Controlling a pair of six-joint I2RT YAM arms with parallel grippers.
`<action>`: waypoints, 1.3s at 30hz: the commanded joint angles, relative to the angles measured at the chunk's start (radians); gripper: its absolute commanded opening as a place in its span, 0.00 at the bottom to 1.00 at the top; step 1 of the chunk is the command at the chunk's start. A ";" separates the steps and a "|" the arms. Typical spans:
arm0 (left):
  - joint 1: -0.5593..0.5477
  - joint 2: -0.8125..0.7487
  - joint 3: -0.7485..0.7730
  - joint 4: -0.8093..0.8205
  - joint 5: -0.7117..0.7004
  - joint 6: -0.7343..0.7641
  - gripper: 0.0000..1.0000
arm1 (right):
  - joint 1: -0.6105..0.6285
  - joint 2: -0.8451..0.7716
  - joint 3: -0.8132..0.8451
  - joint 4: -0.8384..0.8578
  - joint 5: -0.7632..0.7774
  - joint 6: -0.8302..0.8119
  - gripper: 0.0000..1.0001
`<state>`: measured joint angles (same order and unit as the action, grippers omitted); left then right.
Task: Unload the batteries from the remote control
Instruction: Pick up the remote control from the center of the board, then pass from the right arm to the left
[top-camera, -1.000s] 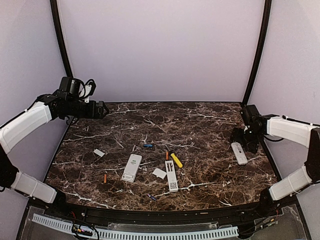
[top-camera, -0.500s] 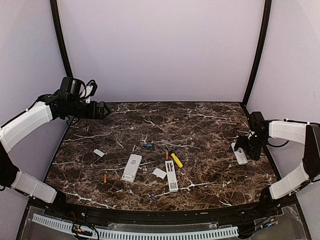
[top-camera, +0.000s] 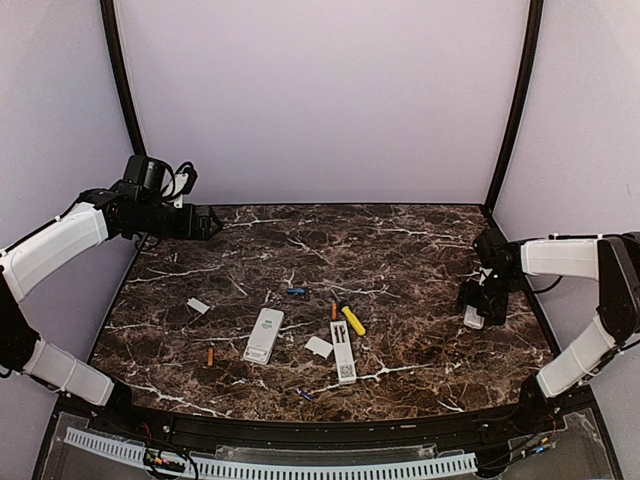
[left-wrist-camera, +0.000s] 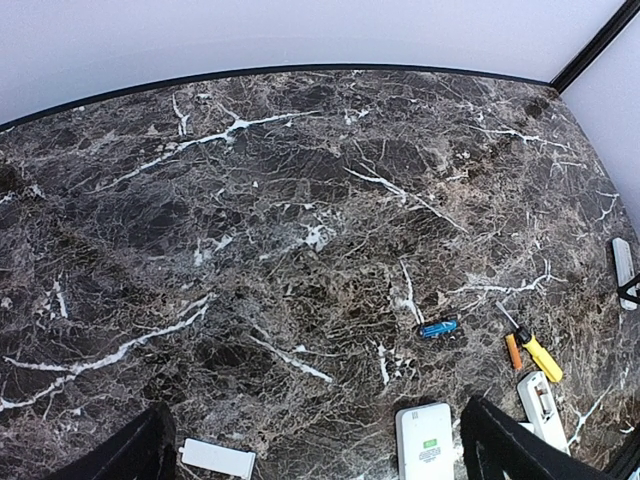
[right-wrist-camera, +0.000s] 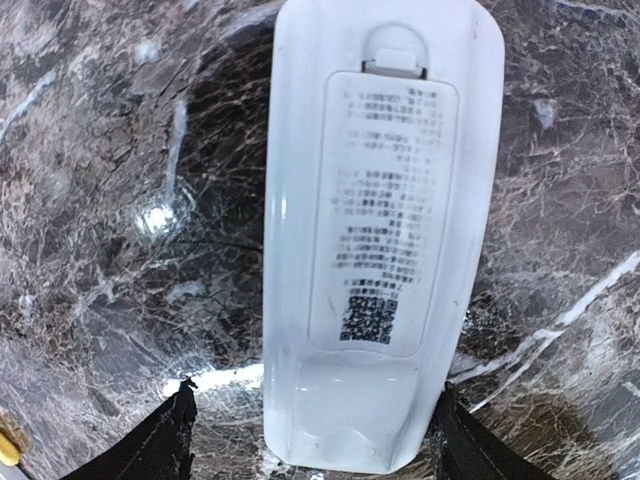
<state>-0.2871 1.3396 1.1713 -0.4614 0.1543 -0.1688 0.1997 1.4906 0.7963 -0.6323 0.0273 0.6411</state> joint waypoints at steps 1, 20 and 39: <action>0.002 -0.003 -0.010 0.000 0.012 0.001 0.98 | 0.006 0.031 0.028 -0.029 0.057 0.015 0.76; 0.002 -0.033 -0.022 0.009 -0.021 -0.004 0.98 | 0.008 -0.032 0.009 -0.015 0.073 -0.021 0.20; -0.020 -0.074 -0.074 0.075 0.199 -0.081 0.94 | 0.297 -0.303 0.113 0.040 -0.160 -0.187 0.00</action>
<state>-0.2905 1.2984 1.1202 -0.4110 0.2234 -0.2050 0.3851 1.1683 0.8524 -0.6724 -0.0566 0.4866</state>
